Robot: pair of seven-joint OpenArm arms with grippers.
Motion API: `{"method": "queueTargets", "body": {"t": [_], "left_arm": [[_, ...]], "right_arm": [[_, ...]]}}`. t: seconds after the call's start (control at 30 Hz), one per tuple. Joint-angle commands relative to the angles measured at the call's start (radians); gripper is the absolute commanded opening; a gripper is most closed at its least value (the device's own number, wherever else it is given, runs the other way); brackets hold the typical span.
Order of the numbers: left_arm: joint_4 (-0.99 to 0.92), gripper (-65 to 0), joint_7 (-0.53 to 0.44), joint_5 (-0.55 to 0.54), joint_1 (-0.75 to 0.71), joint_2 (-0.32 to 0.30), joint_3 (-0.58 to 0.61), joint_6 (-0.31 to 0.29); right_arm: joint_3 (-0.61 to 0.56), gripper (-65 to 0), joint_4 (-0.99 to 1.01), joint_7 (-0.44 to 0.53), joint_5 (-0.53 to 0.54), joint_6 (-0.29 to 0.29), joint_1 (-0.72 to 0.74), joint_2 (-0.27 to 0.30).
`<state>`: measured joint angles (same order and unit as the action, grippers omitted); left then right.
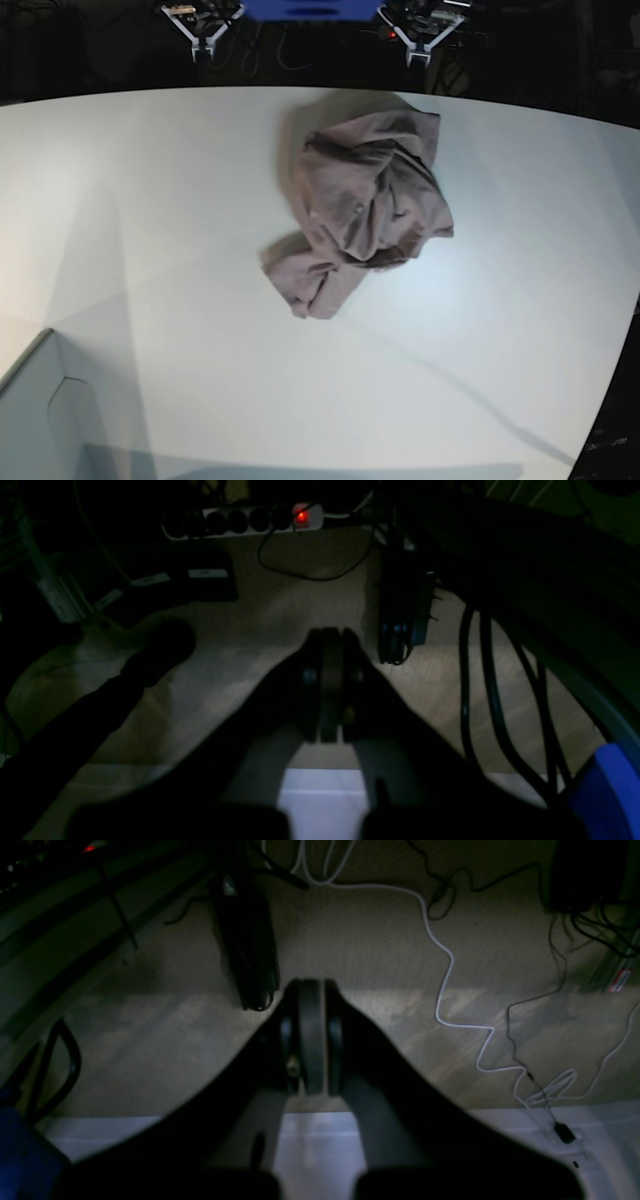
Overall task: Layout the t-shirt on the table in an organized manner, then fold the t-shirt properly
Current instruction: 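Move both grippers out from the rest pose toward the table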
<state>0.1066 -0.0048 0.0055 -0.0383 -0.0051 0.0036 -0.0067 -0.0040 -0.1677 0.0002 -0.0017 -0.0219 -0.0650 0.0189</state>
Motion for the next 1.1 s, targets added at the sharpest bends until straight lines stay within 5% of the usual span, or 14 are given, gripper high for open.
{"method": "queueTargets", "body": {"t": [0.0, 0.93, 1.07], "left_arm": [[0.003, -65.0, -0.01, -0.005, -0.004, -0.002, 0.0, 0.006], [0.005, -65.0, -0.011, -0.005, -0.005, -0.003, -0.001, 0.004], [0.112, -65.0, -0.059, -0.006, -0.097, -0.025, -0.003, 0.004]], "right_arm": [[-0.001, -65.0, -0.003, 0.007, 0.002, 0.018, -0.006, 0.002], [-0.003, -65.0, -0.005, 0.011, 0.002, 0.018, -0.006, 0.003], [-0.001, -65.0, -0.053, 0.042, 0.002, 0.021, -0.057, 0.022]]}}
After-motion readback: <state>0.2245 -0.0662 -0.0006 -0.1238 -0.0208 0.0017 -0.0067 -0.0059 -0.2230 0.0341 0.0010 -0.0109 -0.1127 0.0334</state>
